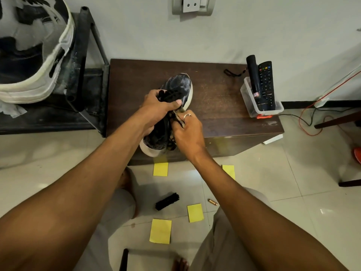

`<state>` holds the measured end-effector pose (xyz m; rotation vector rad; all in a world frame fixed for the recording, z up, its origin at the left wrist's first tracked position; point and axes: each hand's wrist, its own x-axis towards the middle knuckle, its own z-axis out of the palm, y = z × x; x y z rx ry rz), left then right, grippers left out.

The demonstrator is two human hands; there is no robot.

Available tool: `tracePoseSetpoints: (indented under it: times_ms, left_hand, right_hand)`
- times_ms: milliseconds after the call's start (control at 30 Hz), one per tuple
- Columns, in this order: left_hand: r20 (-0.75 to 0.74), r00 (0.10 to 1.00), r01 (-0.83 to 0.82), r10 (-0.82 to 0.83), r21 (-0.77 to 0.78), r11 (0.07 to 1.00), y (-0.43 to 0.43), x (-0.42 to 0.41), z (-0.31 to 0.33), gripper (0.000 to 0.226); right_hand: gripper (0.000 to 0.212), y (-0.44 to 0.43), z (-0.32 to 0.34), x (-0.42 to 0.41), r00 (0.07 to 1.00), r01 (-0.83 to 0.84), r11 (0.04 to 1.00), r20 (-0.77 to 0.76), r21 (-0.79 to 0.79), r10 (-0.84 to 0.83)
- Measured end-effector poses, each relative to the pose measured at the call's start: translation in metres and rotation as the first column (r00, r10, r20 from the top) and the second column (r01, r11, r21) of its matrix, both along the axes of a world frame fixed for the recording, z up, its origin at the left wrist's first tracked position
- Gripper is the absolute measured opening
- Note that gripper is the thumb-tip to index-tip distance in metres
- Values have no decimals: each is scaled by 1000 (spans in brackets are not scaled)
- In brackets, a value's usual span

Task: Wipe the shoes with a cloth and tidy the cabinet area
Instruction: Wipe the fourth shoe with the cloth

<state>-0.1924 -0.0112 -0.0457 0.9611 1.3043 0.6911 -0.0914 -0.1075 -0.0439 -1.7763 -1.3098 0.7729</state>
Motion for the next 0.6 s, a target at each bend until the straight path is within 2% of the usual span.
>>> tracePoseSetpoints:
  times_ms: [67,133,233,333,467,533,600]
  left_hand:
    - [66,996,-66,66,-8,998,2,1,0,39]
    - [67,989,-136,135,10,991,4,2,0,27]
    - [38,987,-154,154,1,988,7,1,-2,23]
    - [37,989,-144,144,-12,990,8,0,-4,24]
    - [49,991,-128,127,9,992,8,1,-4,25]
    - [57,991,-125,124,12,992,10,0,-5,26]
    - [67,990,-124,123,14,992,11,-2,-6,27]
  right_hand:
    - [17,4,0,0,995,-69,998,73,6,68]
    - [19,0,2,0,982,-156,988,111,-8,156]
    - [21,-22,0,7,953,-283,959,110,-20,283]
    - [19,-39,-7,16,930,-341,940,139,-13,339]
    - [30,-19,-13,15,877,-334,941,386,63,285]
    - [31,-8,-18,11,874,-274,957,439,91,209]
    - [30,-6,-18,4,895,-188,976,427,106,126]
